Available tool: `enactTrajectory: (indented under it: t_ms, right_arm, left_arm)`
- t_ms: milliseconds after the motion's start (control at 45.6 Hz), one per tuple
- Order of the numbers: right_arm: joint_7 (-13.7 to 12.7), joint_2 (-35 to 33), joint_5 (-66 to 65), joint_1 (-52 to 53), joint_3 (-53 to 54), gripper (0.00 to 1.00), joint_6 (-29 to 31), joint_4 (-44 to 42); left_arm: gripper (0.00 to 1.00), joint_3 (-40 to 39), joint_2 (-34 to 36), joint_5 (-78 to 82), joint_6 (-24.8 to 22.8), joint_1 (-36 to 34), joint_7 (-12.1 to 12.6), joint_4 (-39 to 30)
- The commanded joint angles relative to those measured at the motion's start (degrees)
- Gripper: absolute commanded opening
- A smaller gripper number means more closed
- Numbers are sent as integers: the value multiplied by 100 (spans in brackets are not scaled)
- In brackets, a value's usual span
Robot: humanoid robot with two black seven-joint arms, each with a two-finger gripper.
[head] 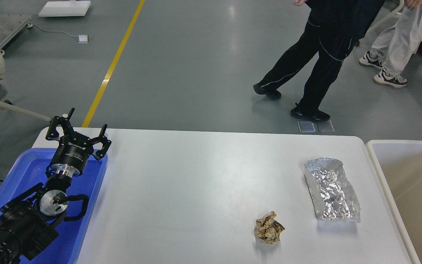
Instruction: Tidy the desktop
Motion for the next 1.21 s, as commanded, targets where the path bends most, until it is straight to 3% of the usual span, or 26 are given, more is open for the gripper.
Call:
enactTrajectory:
  t_ms: [0, 197, 548, 1184]
  right_arm:
    - [-677, 190, 230, -673, 12, 0, -434, -438]
    - [-880, 550, 397, -1130, 135, 0, -882, -464]
    - [-888, 1464, 423, -1710, 425, 0, -1454, -464]
    - [-880, 2045, 511, -2079, 592, 0, -1656, -490]
  left_arm:
    - [100, -1, 0, 0, 0, -1, -2, 0]
    - [100, -1, 0, 0, 0, -1, -2, 0]
    - [100, -1, 0, 0, 0, -1, -2, 0]
    - [100, -1, 0, 0, 0, -1, -2, 0]
